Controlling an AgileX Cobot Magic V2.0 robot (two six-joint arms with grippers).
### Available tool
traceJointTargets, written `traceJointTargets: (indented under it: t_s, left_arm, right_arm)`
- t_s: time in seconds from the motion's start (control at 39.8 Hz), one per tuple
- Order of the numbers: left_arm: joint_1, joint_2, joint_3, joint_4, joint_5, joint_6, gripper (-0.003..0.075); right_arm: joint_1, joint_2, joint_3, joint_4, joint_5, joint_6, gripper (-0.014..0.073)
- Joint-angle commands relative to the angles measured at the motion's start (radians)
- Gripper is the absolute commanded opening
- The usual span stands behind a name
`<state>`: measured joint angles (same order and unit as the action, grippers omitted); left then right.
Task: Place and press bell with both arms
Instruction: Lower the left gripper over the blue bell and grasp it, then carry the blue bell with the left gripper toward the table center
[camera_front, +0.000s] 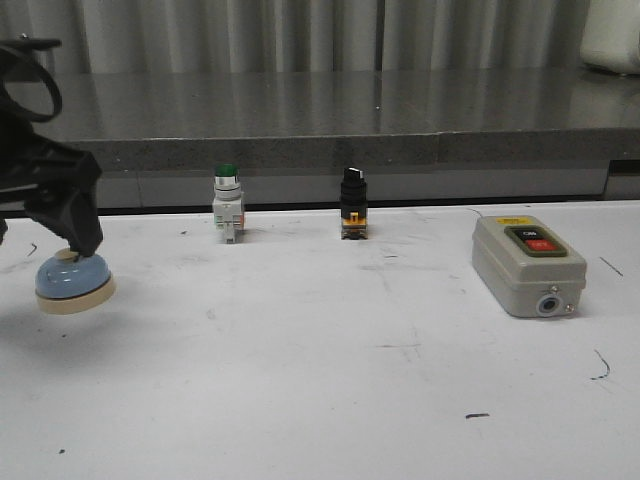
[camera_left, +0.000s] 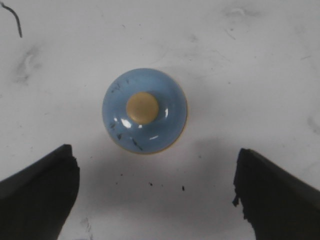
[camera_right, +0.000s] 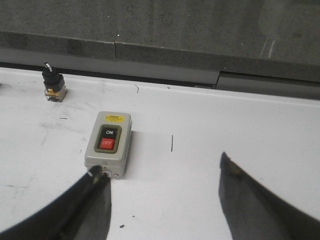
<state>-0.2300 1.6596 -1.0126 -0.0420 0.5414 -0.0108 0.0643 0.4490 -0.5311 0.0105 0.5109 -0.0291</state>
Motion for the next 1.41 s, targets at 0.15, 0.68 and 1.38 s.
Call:
traceJointTargets:
  t_s: [0.15, 0.68, 1.38]
  left_arm:
    - [-0.005, 0.143, -0.136, 0.048, -0.048, 0.002, 0.0607]
    - [-0.017, 0.184, -0.236, -0.01, 0.098, 0.002, 0.0349]
    - [-0.465, 0.357, -0.54, -0.004, 0.217, 0.002, 0.0426]
  right_arm:
    - [-0.005, 0.012, -0.033, -0.011, -0.069, 0.0, 0.0488]
    - [-0.005, 0.012, -0.033, -0.011, -0.069, 0.0, 0.0488]
    - [-0.005, 0.012, -0.033, -0.011, -0.069, 0.0, 0.0488]
